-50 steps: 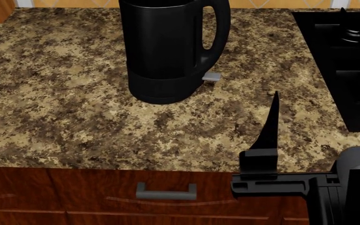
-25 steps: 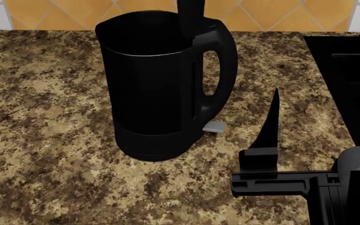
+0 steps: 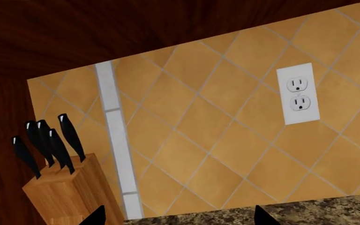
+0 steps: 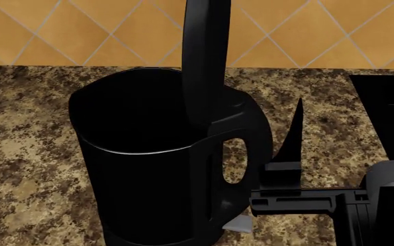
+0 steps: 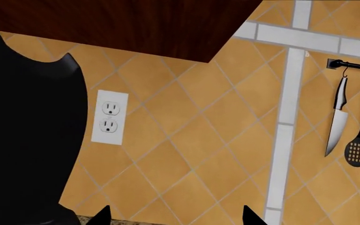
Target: Close the lid of the electric kettle.
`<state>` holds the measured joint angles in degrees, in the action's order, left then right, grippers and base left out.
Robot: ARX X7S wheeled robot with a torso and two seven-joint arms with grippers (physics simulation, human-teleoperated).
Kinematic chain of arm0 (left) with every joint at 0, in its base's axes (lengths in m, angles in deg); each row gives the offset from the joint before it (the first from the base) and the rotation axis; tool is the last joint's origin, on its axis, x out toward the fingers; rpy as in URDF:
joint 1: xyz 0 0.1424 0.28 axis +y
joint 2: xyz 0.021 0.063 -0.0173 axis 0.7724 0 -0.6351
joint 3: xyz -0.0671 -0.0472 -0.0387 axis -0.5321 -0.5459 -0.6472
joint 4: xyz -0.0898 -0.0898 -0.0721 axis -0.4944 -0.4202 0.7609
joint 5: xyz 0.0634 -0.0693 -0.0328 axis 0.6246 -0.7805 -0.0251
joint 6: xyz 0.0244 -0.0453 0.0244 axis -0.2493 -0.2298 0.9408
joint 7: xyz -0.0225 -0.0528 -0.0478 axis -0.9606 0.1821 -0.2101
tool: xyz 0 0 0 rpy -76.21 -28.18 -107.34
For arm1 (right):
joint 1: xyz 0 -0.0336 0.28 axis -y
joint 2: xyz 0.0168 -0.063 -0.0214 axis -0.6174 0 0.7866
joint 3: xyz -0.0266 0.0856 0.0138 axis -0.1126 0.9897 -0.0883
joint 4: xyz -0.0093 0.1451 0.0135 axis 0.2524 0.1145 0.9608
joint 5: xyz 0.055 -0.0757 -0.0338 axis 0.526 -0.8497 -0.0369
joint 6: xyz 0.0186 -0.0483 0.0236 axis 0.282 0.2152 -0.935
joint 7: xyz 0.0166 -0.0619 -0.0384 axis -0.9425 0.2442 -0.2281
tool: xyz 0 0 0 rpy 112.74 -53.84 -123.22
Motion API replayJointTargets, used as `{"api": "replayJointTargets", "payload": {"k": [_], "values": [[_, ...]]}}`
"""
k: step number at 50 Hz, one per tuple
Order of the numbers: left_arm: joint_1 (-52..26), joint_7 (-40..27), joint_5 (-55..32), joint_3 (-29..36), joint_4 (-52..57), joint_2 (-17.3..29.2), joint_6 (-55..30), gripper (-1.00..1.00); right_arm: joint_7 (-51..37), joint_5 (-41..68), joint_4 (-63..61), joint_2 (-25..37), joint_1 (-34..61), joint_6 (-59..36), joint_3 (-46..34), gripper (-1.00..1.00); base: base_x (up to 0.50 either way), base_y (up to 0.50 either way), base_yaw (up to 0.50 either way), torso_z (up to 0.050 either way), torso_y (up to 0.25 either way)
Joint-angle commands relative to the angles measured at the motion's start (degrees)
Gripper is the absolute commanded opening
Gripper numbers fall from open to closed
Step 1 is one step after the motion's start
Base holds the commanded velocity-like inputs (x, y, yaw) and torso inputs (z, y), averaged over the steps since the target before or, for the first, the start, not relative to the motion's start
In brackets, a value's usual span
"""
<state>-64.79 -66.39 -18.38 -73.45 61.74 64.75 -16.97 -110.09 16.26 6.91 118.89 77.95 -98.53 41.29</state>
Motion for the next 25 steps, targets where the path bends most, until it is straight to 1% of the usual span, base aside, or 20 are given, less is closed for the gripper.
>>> {"api": "replayJointTargets", "payload": {"k": [1, 2, 3, 14, 17, 20, 23, 25], "values": [[-0.6, -0.4, -0.5, 0.3, -0.6, 0.4, 0.2, 1.00, -0.4, -0.4, 0.7, 0.3, 0.9, 0.3, -1.6, 1.00, 0.50, 0.00, 0.00, 0.000, 0.000], [-0.7, -0.5, -0.6, 0.2, -0.6, 0.4, 0.1, 1.00, -0.7, -0.5, 0.8, 0.4, 1.3, -0.1, -2.0, 1.00, 0.50, 0.00, 0.00, 0.000, 0.000], [-0.7, -0.6, -0.7, 0.3, -0.5, 0.4, 0.0, 1.00, -0.1, -0.5, 0.8, 0.1, 1.1, 0.8, -1.8, 1.00, 0.00, 0.00, 0.00, 0.000, 0.010], [0.3, -1.0, -0.6, 0.4, -0.6, 0.5, 1.1, 1.00, -0.8, 1.6, 0.7, 1.2, 4.7, -1.2, -3.3, 1.00, 0.00, 0.00, 0.00, 0.000, 0.000], [0.6, -1.3, -0.8, 0.2, -0.3, 0.4, 1.0, 1.00, -1.7, 3.8, 1.4, 1.3, 8.3, -2.9, -3.5, 1.00, 0.00, 0.00, 0.00, 0.000, 0.000], [0.9, -1.5, -1.0, -0.1, -0.3, 0.3, 1.2, 1.00, -3.4, 6.5, 3.2, 1.8, 14.0, -6.9, -4.8, 1.00, 0.00, 0.00, 0.00, 0.000, 0.000], [0.6, -1.8, -0.8, 0.1, -0.5, 0.4, 1.3, 1.00, -2.5, 5.9, 5.8, 1.4, 17.7, -7.5, -6.4, 1.00, 0.00, 0.00, 0.00, 0.000, 0.000], [0.6, -2.0, -1.0, 0.1, -0.4, 0.3, 1.3, 1.00, -1.1, 4.3, 7.1, 1.3, 20.1, -7.7, -8.9, 1.00, 0.00, 0.00, 0.00, 0.000, 0.000]]}}
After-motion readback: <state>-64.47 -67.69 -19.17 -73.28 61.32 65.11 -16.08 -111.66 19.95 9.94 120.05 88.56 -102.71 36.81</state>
